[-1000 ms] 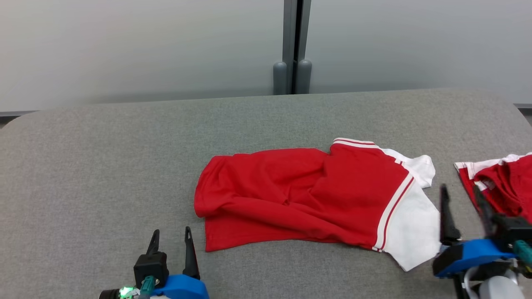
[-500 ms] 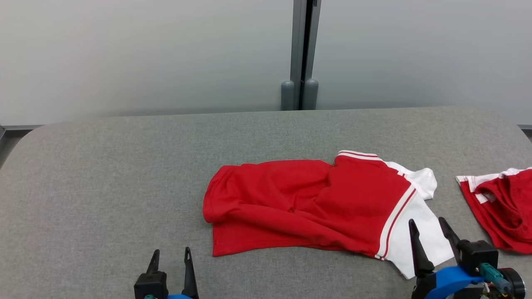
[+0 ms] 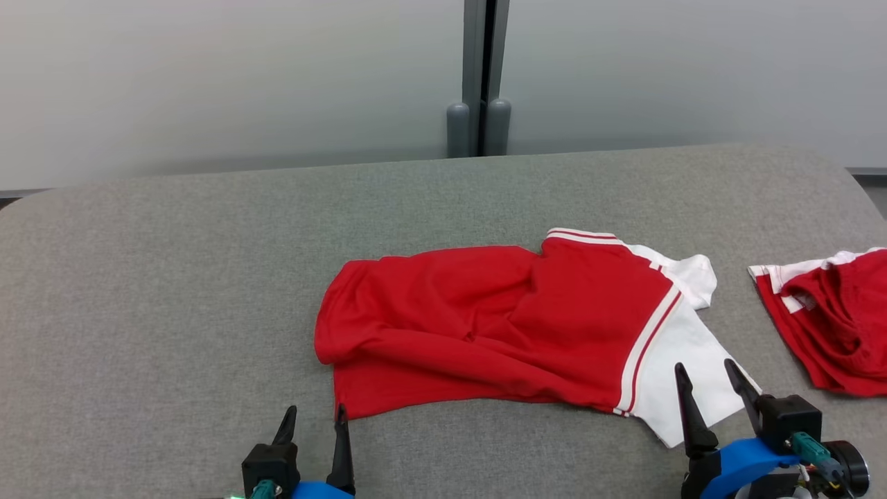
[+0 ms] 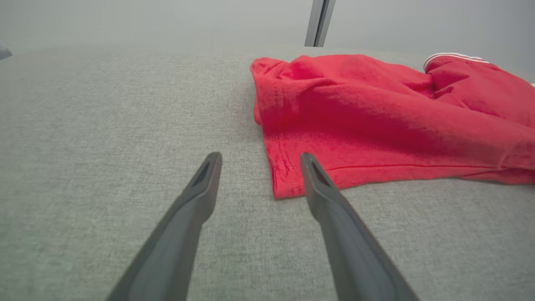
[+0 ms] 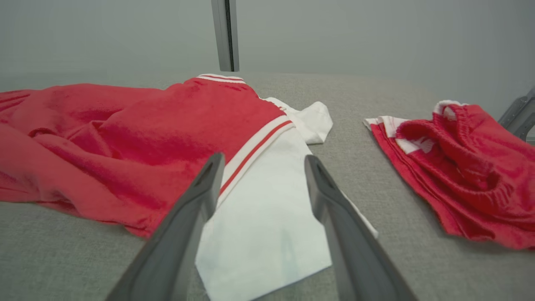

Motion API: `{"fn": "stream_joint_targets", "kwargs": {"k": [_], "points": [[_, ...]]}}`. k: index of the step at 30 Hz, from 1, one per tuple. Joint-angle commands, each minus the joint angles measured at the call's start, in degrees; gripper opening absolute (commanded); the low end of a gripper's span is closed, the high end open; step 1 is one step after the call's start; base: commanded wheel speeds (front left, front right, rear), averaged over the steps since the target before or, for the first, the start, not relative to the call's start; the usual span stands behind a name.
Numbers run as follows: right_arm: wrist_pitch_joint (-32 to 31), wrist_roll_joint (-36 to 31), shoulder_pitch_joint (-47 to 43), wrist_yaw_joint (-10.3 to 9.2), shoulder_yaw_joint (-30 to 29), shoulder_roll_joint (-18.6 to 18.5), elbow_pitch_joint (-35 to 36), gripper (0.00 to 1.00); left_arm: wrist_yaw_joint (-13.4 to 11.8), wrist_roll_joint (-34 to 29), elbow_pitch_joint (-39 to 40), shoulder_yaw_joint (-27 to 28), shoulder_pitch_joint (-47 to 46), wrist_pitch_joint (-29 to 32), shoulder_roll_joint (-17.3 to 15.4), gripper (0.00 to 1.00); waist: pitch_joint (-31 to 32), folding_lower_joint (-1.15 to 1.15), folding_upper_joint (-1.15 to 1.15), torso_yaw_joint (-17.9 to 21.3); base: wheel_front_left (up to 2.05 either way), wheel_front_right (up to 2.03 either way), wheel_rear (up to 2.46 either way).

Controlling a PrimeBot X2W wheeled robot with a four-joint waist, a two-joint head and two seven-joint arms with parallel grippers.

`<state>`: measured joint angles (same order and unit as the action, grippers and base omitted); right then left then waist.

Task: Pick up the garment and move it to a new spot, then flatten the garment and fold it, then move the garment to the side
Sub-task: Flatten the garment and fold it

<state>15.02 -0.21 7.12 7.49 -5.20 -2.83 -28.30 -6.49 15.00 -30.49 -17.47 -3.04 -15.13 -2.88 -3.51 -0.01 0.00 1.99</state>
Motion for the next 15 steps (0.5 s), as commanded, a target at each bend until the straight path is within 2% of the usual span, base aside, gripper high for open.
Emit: {"fn": "stream_joint_targets", "kwargs": {"k": [1,12,15], "points": [[0.18,-0.29,1.06,0.01,-0.32,-0.20,-0.12,1.00,0.11,0.47,-0.33,-0.55,-1.10,-0.01,0.00,1.00,-0.59,0.01,0.00,0.34,0.00,0.00,0.00],[0.18,-1.11,2.56,0.01,-2.41,-0.21,-1.30,1.00,-0.31,4.09,-4.62,-2.46,-5.34,-0.02,-0.01,1.00,-4.84,0.01,0.00,3.67,0.00,0.00,0.00],[0.18,-0.88,3.07,0.01,-2.93,-0.18,-1.50,1.00,-1.09,4.59,-5.52,-2.34,-5.66,-0.02,-0.01,1.00,-5.39,0.01,0.00,3.96,0.00,0.00,0.00]]}}
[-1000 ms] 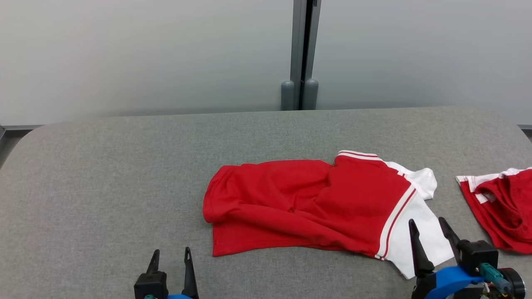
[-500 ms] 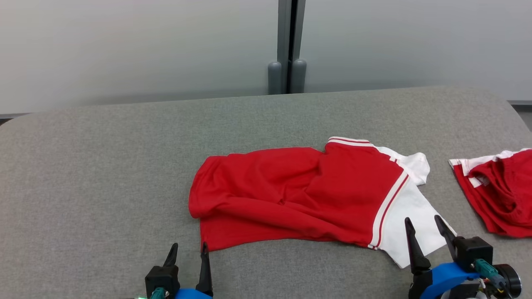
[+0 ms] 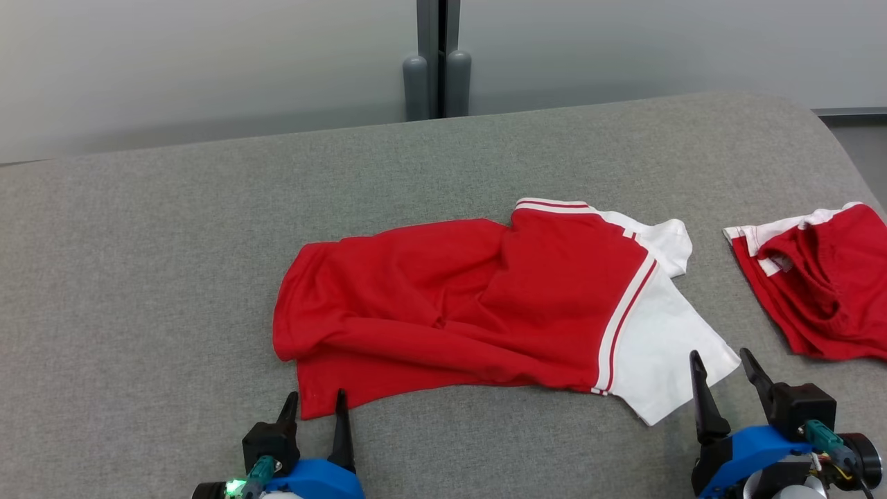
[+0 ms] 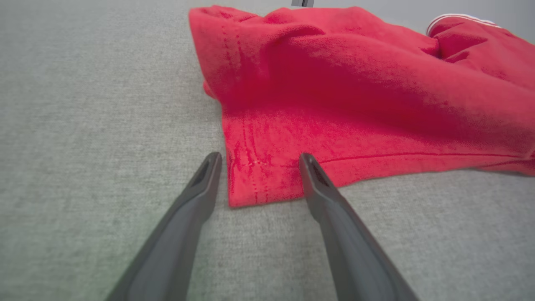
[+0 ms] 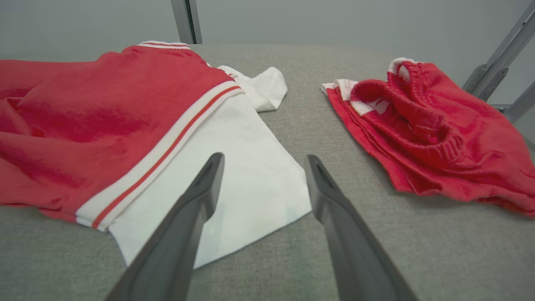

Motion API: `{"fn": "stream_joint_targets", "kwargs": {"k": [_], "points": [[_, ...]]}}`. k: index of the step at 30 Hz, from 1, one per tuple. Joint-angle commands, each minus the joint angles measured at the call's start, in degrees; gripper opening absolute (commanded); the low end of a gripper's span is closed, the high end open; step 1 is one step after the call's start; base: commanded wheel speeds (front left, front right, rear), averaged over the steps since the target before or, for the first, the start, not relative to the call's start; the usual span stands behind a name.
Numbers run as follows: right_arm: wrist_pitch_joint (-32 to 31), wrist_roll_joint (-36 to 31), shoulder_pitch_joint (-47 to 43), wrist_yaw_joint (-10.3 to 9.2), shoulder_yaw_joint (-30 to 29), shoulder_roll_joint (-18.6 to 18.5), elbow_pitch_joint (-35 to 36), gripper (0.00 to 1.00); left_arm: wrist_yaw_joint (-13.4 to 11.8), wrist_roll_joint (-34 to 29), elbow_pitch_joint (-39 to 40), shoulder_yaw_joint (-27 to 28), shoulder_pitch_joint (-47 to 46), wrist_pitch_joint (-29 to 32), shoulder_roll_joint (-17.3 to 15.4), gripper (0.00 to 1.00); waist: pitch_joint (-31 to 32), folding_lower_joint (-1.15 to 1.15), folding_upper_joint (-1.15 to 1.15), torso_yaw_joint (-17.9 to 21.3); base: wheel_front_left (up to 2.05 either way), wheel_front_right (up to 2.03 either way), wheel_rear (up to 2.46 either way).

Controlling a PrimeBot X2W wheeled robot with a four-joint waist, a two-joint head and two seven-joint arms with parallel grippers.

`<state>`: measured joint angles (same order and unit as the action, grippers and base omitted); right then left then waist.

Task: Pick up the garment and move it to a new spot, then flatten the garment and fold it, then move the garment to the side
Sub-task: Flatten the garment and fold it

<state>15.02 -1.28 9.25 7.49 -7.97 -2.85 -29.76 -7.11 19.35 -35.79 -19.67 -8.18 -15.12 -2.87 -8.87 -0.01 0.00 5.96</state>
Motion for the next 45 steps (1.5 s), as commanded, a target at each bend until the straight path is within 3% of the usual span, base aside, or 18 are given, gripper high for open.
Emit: {"fn": "stream_joint_targets", "kwargs": {"k": [1,2,5,6,7,15,21,22,24,28,34,45], "points": [[0.18,0.29,1.06,0.01,-0.40,-0.17,-0.05,1.00,-0.48,0.33,-0.50,-0.27,-0.42,-0.03,-0.02,1.00,-0.23,0.01,0.00,0.04,0.00,0.00,0.00],[0.18,0.24,1.17,0.01,-0.65,-0.17,-0.11,1.00,-0.59,0.50,-0.94,-0.39,-0.45,-0.02,-0.02,0.96,-0.39,0.01,0.00,0.03,0.00,0.00,0.00],[0.18,0.26,1.54,0.01,-1.48,-0.17,-0.10,1.00,-0.91,0.13,-1.14,-0.48,-1.16,0.05,-0.02,0.33,-1.11,0.01,0.00,-0.10,0.00,0.00,0.00],[0.18,0.36,1.66,0.01,-1.98,-0.16,-0.36,1.00,-0.93,-0.03,-1.04,-0.44,-1.27,0.05,-0.02,0.07,-1.36,0.01,0.00,-0.19,0.00,0.00,0.00],[0.18,0.49,1.94,0.01,-2.49,-0.17,-0.72,1.00,-0.91,-0.05,-0.84,-0.41,-1.42,0.05,-0.02,0.00,-1.63,0.01,0.00,-0.30,0.00,0.00,0.00],[0.19,-1.52,5.64,0.01,-6.44,-0.16,-6.64,1.00,-0.31,-0.84,-1.29,-0.80,-2.76,0.12,-0.02,0.00,-3.62,0.01,0.00,-0.89,0.00,0.00,0.00],[-0.03,-5.58,8.55,0.01,-9.06,-0.12,-16.21,1.00,0.07,-1.22,-1.52,-1.73,-3.75,0.25,-0.03,0.00,-4.67,0.01,0.00,-1.92,0.00,0.00,0.00],[-0.12,-5.75,9.01,0.02,-8.83,-0.05,-17.37,0.88,0.00,-1.35,-1.57,-1.89,-3.80,0.24,-0.03,0.00,-4.68,0.01,0.00,-2.05,0.00,0.00,0.00],[-0.24,-5.13,9.57,0.03,-8.15,0.16,-19.13,0.00,-0.16,-1.23,-1.85,-1.89,-3.71,0.24,-0.03,0.00,-4.60,0.01,0.00,-2.19,0.00,0.00,0.00],[0.05,-0.59,10.37,0.02,-7.18,-0.11,-16.33,0.00,-0.22,-1.94,-0.45,-0.67,-3.59,0.06,-0.20,0.00,-3.75,0.01,0.00,-2.31,0.00,0.00,0.00],[0.18,9.09,12.15,0.01,-3.22,-0.16,-4.68,0.00,-0.45,-4.51,7.95,4.23,-3.59,-0.04,-0.43,0.00,-0.59,0.01,0.00,-1.98,0.00,0.00,0.00],[0.18,19.40,21.63,0.01,1.68,-3.23,11.66,0.00,2.92,-9.61,23.75,11.06,-14.83,-0.09,-7.76,0.00,6.78,0.01,0.00,-2.78,0.00,0.00,0.00]]}}
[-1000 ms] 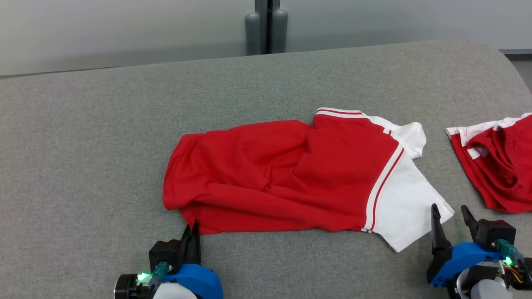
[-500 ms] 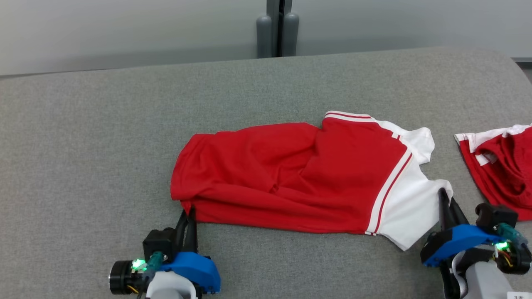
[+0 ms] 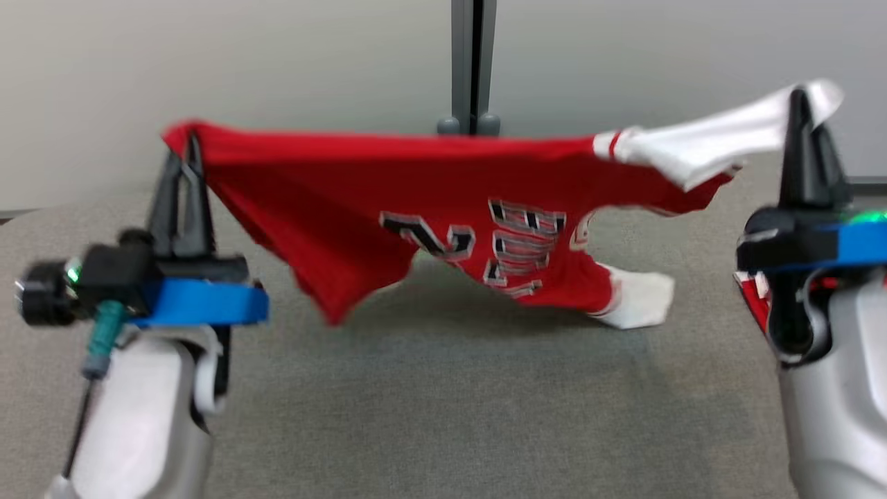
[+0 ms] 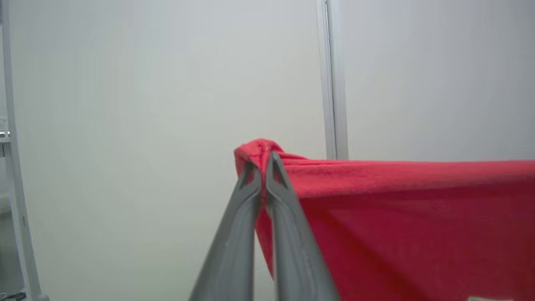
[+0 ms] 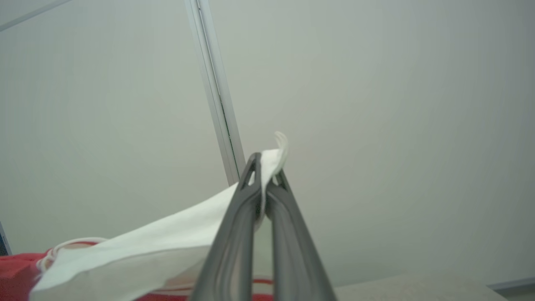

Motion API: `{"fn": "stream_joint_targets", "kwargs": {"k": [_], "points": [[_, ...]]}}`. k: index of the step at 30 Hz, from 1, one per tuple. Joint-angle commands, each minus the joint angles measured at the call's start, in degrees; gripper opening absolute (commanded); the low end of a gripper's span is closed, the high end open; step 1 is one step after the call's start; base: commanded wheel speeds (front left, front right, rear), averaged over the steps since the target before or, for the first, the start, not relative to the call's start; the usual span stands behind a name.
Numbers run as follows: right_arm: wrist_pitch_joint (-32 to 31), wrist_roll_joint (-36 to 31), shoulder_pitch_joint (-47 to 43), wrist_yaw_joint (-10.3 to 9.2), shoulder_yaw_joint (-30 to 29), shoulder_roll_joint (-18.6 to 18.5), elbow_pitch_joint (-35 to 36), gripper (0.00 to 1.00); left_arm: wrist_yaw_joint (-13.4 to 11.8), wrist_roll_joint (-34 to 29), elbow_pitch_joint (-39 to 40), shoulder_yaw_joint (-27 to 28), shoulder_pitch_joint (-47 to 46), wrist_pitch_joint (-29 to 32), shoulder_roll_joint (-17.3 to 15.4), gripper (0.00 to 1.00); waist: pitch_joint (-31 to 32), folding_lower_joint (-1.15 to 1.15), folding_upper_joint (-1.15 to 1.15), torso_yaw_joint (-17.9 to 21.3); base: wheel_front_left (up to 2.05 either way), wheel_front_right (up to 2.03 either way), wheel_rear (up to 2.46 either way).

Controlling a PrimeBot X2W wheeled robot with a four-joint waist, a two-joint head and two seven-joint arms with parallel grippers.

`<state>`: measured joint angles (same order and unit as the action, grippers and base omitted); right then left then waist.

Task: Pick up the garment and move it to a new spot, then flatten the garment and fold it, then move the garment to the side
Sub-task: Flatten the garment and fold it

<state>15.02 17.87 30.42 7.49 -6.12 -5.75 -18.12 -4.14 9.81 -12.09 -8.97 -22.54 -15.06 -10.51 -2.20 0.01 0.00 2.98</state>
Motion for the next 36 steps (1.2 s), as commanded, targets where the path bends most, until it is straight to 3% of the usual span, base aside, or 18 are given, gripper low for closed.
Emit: {"fn": "stream_joint_targets", "kwargs": {"k": [1,7,13,22,27,31,36], "points": [[0.18,0.74,1.86,0.01,0.10,-0.70,0.77,0.00,0.01,-0.36,0.87,0.54,-1.96,-0.05,-0.87,0.00,0.50,-0.01,0.00,0.01,0.00,0.00,0.00],[-0.71,-0.05,11.22,0.01,1.76,-4.30,2.11,0.00,0.00,-1.71,4.42,1.89,-10.28,3.84,-4.56,0.00,0.17,-0.01,0.00,-0.81,0.00,0.00,0.00],[-1.48,-2.13,21.58,0.01,2.64,-6.68,-2.20,0.00,-0.43,-2.88,2.86,1.46,-17.83,6.55,-5.46,0.00,-4.92,-0.01,0.00,-1.56,0.00,0.00,0.00],[0.09,-9.13,38.04,0.01,2.65,-8.02,-12.29,0.00,-2.10,-6.98,-9.10,-0.50,-34.62,4.08,-5.23,0.00,-15.22,-0.01,0.00,-2.19,0.00,0.00,0.00],[0.17,-14.08,45.69,-0.01,-0.94,-9.30,-11.32,0.00,-3.29,-8.22,-15.83,-0.69,-43.64,1.71,-5.00,0.00,-19.03,-0.01,0.00,-2.82,0.00,0.00,0.00],[0.16,-16.72,47.70,-0.03,-4.12,-9.89,-9.57,0.00,-3.91,-7.96,-19.53,-1.27,-46.77,0.40,-3.65,0.00,-20.54,-0.01,0.00,-3.37,0.00,0.00,0.00],[0.17,-15.91,40.16,-0.04,-5.24,-8.93,-9.56,0.00,-4.13,-6.01,-23.23,-1.11,-41.71,-0.09,-1.18,0.00,-20.72,-0.01,0.00,-3.29,0.00,0.00,0.00]]}}
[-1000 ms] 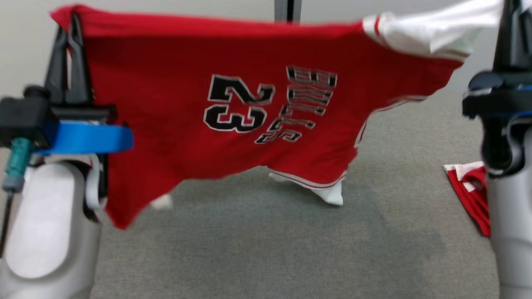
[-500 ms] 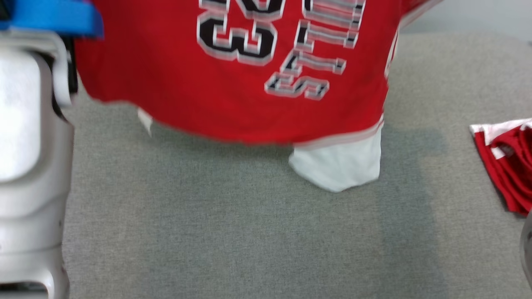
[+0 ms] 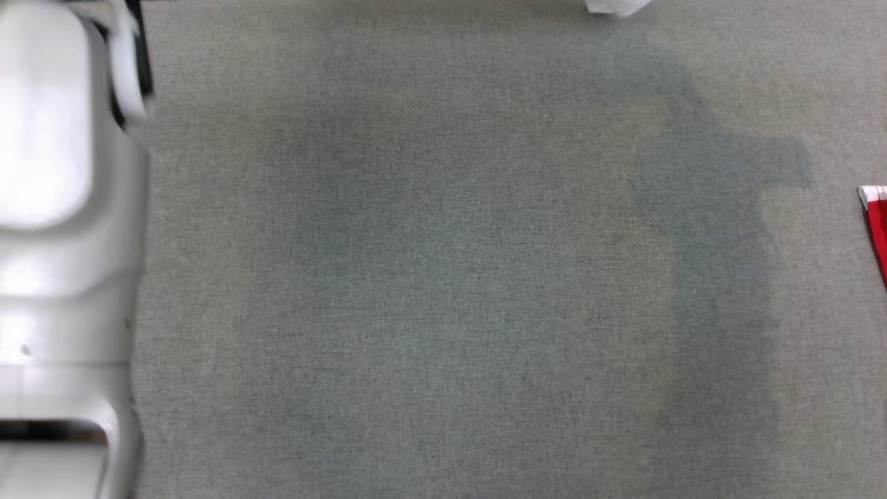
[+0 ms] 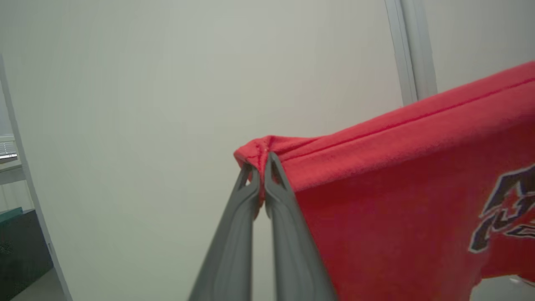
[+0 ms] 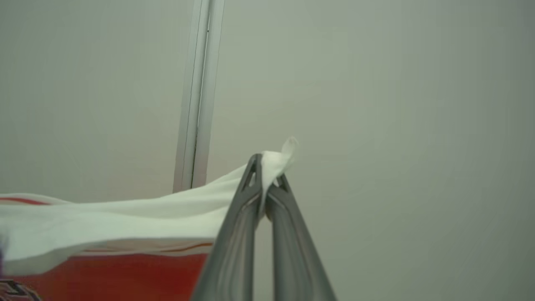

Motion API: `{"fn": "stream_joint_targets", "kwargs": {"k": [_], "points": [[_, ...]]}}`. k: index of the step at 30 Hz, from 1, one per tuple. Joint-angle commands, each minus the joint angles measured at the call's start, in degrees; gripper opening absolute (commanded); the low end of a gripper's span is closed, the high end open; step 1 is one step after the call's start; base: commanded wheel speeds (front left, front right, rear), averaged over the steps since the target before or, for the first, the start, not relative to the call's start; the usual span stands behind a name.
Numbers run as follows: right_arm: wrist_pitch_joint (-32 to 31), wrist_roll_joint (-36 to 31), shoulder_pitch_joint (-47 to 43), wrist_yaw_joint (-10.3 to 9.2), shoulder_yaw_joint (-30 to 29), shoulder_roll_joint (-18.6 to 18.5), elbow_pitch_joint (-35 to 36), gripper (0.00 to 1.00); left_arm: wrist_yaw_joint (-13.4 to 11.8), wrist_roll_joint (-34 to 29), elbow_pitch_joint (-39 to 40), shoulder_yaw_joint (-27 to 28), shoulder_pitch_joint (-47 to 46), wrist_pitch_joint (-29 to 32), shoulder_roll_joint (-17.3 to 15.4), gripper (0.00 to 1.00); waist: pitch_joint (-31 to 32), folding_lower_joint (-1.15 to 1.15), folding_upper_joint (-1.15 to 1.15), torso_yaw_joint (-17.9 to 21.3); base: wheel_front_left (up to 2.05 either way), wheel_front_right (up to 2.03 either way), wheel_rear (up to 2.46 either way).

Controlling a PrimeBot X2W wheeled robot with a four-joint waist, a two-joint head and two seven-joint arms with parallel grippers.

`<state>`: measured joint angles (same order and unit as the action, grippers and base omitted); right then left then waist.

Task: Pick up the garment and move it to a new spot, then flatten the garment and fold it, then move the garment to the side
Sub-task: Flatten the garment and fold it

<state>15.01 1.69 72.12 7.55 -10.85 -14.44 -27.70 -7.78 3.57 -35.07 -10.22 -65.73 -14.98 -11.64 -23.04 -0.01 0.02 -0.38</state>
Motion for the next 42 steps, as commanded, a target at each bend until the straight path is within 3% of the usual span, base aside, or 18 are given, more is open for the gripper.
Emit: {"fn": "stream_joint_targets", "kwargs": {"k": [1,4,10,16,19,36,42], "points": [[0.19,0.89,-3.53,-0.11,-0.41,0.01,0.31,0.00,-0.64,0.96,-0.24,0.45,3.22,-0.20,0.57,0.00,0.23,0.01,-0.02,0.16,0.00,0.00,0.00],[0.19,3.64,-12.08,-0.10,0.22,1.70,0.65,0.00,-1.51,2.38,1.54,1.62,11.00,-0.23,2.27,0.00,1.03,0.01,-0.02,0.68,0.00,0.00,0.00],[0.20,10.14,-31.72,-0.10,2.32,4.26,0.96,0.00,-0.45,4.73,1.88,2.52,28.91,-0.25,5.91,0.00,3.72,0.01,-0.02,1.51,0.00,0.00,0.00],[0.20,13.98,-48.04,-0.09,6.06,4.55,1.63,0.00,1.17,6.36,0.78,2.38,43.08,-0.26,7.95,0.00,6.85,0.01,-0.02,2.14,0.00,0.00,0.00],[0.21,14.93,-54.02,-0.07,8.02,4.67,1.24,0.00,0.57,7.82,1.86,4.25,48.19,-0.27,8.40,0.00,8.73,0.01,-0.02,2.70,0.00,0.00,0.00],[0.21,16.52,-73.59,-0.07,10.38,5.98,-0.85,0.00,1.46,10.87,3.69,2.60,68.24,-0.27,8.65,0.00,22.12,0.01,-0.02,1.30,0.00,0.00,0.00],[0.20,17.05,-77.72,-0.07,11.36,6.20,-0.11,0.00,1.49,11.63,4.66,1.45,72.95,-0.27,8.66,0.00,23.73,0.01,-0.02,0.74,0.00,0.00,0.00]]}}
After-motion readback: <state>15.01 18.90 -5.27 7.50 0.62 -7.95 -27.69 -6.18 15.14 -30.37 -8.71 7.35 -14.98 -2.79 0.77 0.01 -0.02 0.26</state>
